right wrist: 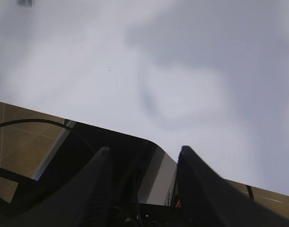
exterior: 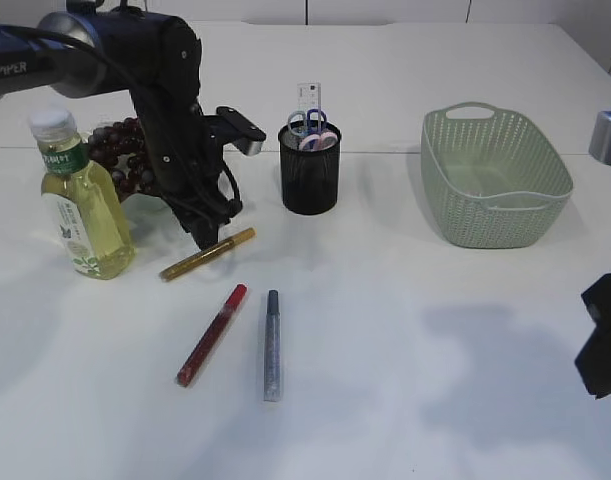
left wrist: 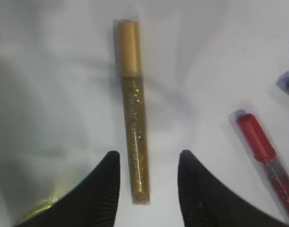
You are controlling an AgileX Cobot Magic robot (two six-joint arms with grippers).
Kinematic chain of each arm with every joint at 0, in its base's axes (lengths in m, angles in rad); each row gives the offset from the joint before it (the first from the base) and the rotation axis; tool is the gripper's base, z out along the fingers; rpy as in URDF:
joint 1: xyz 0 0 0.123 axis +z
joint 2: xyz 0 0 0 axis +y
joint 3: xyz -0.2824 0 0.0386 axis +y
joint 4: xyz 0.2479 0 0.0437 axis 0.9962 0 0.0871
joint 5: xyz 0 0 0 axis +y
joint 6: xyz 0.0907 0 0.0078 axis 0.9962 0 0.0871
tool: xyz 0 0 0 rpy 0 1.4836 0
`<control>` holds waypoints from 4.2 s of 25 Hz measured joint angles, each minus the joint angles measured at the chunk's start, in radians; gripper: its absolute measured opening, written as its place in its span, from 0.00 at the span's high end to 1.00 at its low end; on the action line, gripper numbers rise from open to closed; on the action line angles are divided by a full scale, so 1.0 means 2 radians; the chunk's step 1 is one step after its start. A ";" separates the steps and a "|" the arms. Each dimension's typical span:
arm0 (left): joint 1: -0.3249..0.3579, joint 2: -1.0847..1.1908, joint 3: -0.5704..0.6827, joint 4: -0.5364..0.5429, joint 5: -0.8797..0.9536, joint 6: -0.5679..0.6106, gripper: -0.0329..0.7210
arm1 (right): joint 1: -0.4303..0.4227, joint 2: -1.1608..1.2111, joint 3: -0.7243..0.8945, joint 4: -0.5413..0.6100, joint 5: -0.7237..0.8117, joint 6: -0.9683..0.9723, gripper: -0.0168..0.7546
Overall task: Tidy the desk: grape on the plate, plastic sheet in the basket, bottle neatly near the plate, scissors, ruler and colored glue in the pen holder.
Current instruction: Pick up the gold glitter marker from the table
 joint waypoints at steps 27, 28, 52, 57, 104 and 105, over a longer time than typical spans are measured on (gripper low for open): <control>0.018 0.036 -0.001 -0.039 -0.008 0.018 0.56 | 0.000 0.000 0.000 0.002 0.000 0.001 0.51; 0.018 0.036 -0.001 -0.039 -0.009 0.020 0.56 | 0.000 0.000 0.000 0.002 0.000 0.001 0.51; 0.023 0.042 -0.001 -0.038 -0.015 0.023 0.62 | 0.000 0.000 0.000 0.002 0.000 0.002 0.51; 0.023 0.042 -0.001 -0.038 -0.015 0.024 0.63 | 0.000 0.000 0.000 0.002 0.000 0.002 0.51; 0.023 0.048 -0.003 -0.050 0.005 0.000 0.82 | 0.000 0.000 0.000 0.002 0.001 0.002 0.51; 0.023 0.046 -0.003 -0.055 0.006 -0.001 0.82 | 0.000 0.000 0.000 0.002 0.001 0.002 0.51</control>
